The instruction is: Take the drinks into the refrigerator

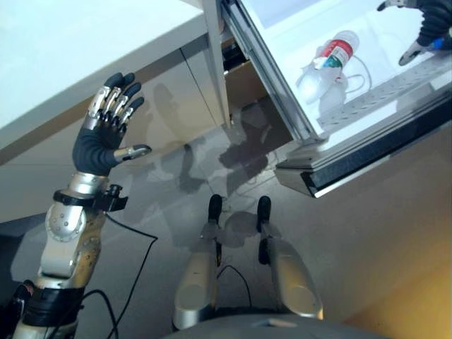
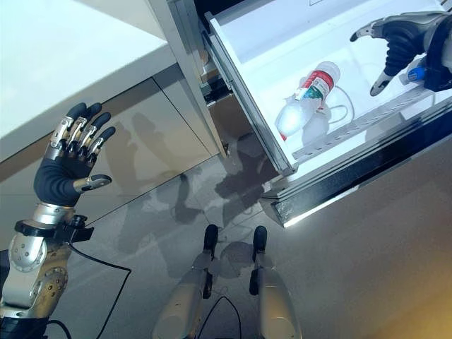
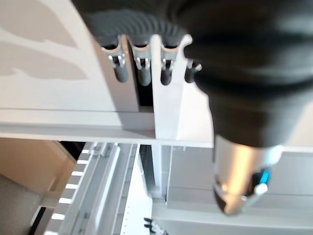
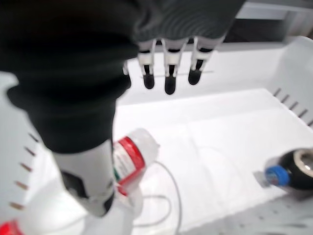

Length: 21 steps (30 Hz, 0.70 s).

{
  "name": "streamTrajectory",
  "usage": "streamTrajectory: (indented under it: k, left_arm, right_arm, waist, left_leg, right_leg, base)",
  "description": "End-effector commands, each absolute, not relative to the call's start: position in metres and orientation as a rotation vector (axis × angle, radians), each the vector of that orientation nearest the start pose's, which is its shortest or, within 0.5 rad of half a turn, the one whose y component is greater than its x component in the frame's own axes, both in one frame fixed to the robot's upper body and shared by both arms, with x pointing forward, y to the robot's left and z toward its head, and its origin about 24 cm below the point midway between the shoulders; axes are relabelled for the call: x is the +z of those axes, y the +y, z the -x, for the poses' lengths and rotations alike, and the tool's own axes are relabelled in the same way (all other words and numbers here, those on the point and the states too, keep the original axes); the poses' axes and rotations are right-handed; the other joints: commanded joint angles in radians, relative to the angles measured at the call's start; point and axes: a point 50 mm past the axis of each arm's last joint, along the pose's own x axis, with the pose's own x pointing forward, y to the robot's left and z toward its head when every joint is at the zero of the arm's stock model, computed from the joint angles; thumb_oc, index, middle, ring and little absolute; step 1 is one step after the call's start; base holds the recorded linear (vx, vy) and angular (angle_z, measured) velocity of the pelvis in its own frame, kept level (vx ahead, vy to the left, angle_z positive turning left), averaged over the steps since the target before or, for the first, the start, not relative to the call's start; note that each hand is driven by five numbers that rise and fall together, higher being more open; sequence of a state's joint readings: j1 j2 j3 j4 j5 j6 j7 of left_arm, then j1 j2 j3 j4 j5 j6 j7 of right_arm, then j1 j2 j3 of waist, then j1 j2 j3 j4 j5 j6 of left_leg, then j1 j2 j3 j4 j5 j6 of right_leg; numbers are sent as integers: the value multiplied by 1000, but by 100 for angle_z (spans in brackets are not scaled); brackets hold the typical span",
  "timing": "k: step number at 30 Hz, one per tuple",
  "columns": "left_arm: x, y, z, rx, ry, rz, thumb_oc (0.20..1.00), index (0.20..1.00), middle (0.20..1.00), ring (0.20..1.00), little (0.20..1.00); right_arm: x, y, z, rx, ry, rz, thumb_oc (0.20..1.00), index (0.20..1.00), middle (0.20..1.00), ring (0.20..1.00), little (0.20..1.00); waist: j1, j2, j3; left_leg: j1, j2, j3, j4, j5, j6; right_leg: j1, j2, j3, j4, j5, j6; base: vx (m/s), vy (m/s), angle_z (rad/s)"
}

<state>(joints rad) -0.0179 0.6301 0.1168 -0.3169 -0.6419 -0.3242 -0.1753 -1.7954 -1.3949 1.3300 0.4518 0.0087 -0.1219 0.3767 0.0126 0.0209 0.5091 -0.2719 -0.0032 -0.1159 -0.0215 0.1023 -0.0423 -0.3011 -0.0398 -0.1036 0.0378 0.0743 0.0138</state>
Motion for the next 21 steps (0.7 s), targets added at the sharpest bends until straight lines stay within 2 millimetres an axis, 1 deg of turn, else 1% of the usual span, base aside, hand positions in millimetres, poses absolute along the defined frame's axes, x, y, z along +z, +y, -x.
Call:
streamTrajectory:
  k: [1, 2, 3, 4, 5, 6, 7, 8, 9, 10, 11, 12, 13, 14, 15, 16, 17, 18, 19, 20, 21]
  left_arm:
    - [203, 235, -219, -269, -730, -103, 1000, 1000, 1000, 1000, 1000]
    - [203, 234, -219, -268, -734, -95, 1000, 1000, 1000, 1000, 1000]
    - [202, 236, -220, -264, -728, -96, 1000, 1000, 1000, 1000, 1000]
    - [201, 236, -220, -256, -727, -87, 1000, 1000, 1000, 1000, 1000]
    - [201, 238, -219, -253, -728, -88, 1000, 1000, 1000, 1000, 1000]
    - [199, 239, -218, -245, -723, -79, 1000, 1000, 1000, 1000, 1000]
    - [195, 240, -218, -229, -718, -65, 1000, 1000, 1000, 1000, 1000]
    - [196, 241, -218, -231, -714, -76, 1000, 1000, 1000, 1000, 1000]
    - [193, 243, -217, -205, -719, -50, 1000, 1000, 1000, 1000, 1000]
    - [188, 249, -213, -166, -709, -38, 1000, 1000, 1000, 1000, 1000]
    - [185, 255, -210, -126, -703, -37, 1000, 1000, 1000, 1000, 1000]
    - [186, 262, -206, -100, -695, -73, 1000, 1000, 1000, 1000, 1000]
    - [186, 265, -204, -94, -684, -99, 1000, 1000, 1000, 1000, 1000]
    - [187, 266, -203, -89, -681, -118, 1000, 1000, 1000, 1000, 1000]
    - [188, 267, -202, -83, -683, -140, 1000, 1000, 1000, 1000, 1000]
    - [188, 266, -202, -83, -681, -146, 1000, 1000, 1000, 1000, 1000]
    - [186, 267, -201, -65, -678, -142, 1000, 1000, 1000, 1000, 1000]
    - [184, 267, -201, -59, -673, -151, 1000, 1000, 1000, 1000, 1000]
    - [183, 268, -200, -47, -670, -151, 1000, 1000, 1000, 1000, 1000]
    - [182, 270, -198, -35, -665, -164, 1000, 1000, 1000, 1000, 1000]
    - [181, 271, -196, -24, -659, -170, 1000, 1000, 1000, 1000, 1000]
  right_arm:
    - [438, -248, -285, 28, -402, 1669, 1000, 1000, 1000, 1000, 1000]
    - [439, -248, -281, 31, -432, 1636, 1000, 1000, 1000, 1000, 1000]
    - [437, -248, -278, 32, -466, 1613, 1000, 1000, 1000, 1000, 1000]
    - [438, -250, -272, 16, -507, 1593, 1000, 1000, 1000, 1000, 1000]
    - [434, -255, -269, 23, -515, 1564, 1000, 1000, 1000, 1000, 1000]
    - [430, -260, -265, 19, -521, 1540, 1000, 1000, 1000, 1000, 1000]
    - [429, -267, -262, -20, -527, 1541, 1000, 1000, 1000, 1000, 1000]
    - [425, -269, -263, -20, -526, 1530, 1000, 1000, 1000, 1000, 1000]
    - [423, -274, -259, -43, -540, 1534, 1000, 1000, 1000, 1000, 1000]
    - [408, -282, -259, -58, -563, 1501, 1000, 1000, 1000, 1000, 1000]
    - [401, -285, -258, -80, -574, 1506, 1000, 1000, 1000, 1000, 1000]
    - [377, -295, -255, -98, -573, 1479, 1000, 1000, 1000, 1000, 1000]
    - [354, -314, -246, -155, -553, 1426, 1000, 1000, 1000, 1000, 1000]
    - [342, -323, -240, -187, -533, 1423, 1000, 1000, 1000, 1000, 1000]
    - [321, -337, -227, -237, -497, 1407, 1000, 1000, 1000, 1000, 1000]
    - [303, -346, -211, -256, -448, 1397, 1000, 1000, 1000, 1000, 1000]
    - [284, -354, -205, -270, -398, 1367, 1000, 1000, 1000, 1000, 1000]
    - [265, -362, -193, -299, -335, 1353, 1000, 1000, 1000, 1000, 1000]
    - [247, -368, -189, -308, -282, 1315, 1000, 1000, 1000, 1000, 1000]
    - [225, -377, -181, -332, -204, 1279, 1000, 1000, 1000, 1000, 1000]
    - [201, -385, -175, -357, -134, 1225, 1000, 1000, 1000, 1000, 1000]
  waist:
    - [-27, -76, -4]
    - [-32, -77, -9]
    - [-33, -84, -15]
    - [-40, -79, -25]
    - [-43, -82, -34]
    - [-54, -78, -42]
    - [-67, -70, -54]
    - [-65, -80, -56]
    - [-87, -64, -67]
    - [-130, -56, -91]
    - [-156, -56, -102]
    - [-177, -87, -121]
    - [-179, -110, -130]
    - [-173, -117, -137]
    - [-169, -124, -142]
    - [-152, -125, -149]
    - [-165, -122, -153]
    - [-161, -122, -161]
    - [-171, -120, -164]
    - [-173, -125, -169]
    - [-176, -125, -177]
  left_leg:
    - [111, 5, 21, 5, -107, -8]
    - [113, 3, 24, 13, -114, -6]
    - [114, 1, 26, 24, -123, -4]
    - [117, 0, 31, 29, -129, -3]
    - [121, -1, 33, 36, -135, -1]
    - [124, -1, 34, 40, -141, 1]
    - [129, -3, 38, 45, -146, 3]
    - [129, -3, 36, 46, -148, 3]
    - [134, -3, 43, 48, -153, 4]
    - [141, -3, 48, 55, -164, 7]
    - [139, -6, 54, 61, -161, 10]
    - [132, -10, 58, 69, -158, 15]
    - [146, -7, 64, 70, -174, 19]
    - [147, -9, 68, 73, -177, 21]
    - [151, -10, 75, 75, -184, 24]
    - [162, -8, 83, 74, -198, 26]
    - [166, -7, 89, 74, -200, 28]
    - [171, -7, 100, 75, -206, 32]
    - [174, -6, 107, 76, -209, 35]
    - [178, -6, 121, 79, -211, 37]
    - [184, -5, 131, 78, -220, 38]
  right_leg:
    - [11, -15, 12, 104, -134, 54]
    - [13, -15, 17, 106, -135, 55]
    - [16, -15, 21, 108, -136, 55]
    - [21, -17, 24, 109, -135, 56]
    - [28, -18, 27, 107, -136, 58]
    - [37, -19, 30, 105, -137, 59]
    - [43, -20, 34, 103, -136, 60]
    - [46, -20, 33, 101, -136, 60]
    - [51, -21, 38, 99, -135, 62]
    - [64, -23, 43, 89, -132, 64]
    - [64, -26, 47, 85, -121, 65]
    - [62, -29, 50, 79, -107, 68]
    - [72, -25, 57, 78, -114, 69]
    - [74, -26, 61, 75, -109, 71]
    - [76, -25, 71, 71, -107, 73]
    - [83, -22, 79, 67, -113, 76]
    - [84, -21, 87, 65, -113, 78]
    - [86, -19, 98, 61, -109, 80]
    - [85, -17, 106, 60, -106, 82]
    - [83, -15, 119, 60, -98, 84]
    - [85, -12, 129, 56, -101, 87]
  base:
    - [9, 29, -5]
    - [-2, 32, -9]
    - [13, 37, -8]
    - [21, 41, -7]
    - [33, 40, 0]
    - [30, 41, 3]
    - [23, 32, 1]
    - [24, 44, -3]
    - [31, 72, -8]
    - [10, 99, -4]
    - [-10, 106, -3]
    - [22, 93, -8]
    - [53, 87, -12]
    - [70, 82, -25]
    - [68, 74, -43]
    - [63, 79, -50]
    - [77, 76, -48]
    - [24, 75, -26]
    - [0, 69, -29]
    - [14, 68, -40]
    - [30, 66, -47]
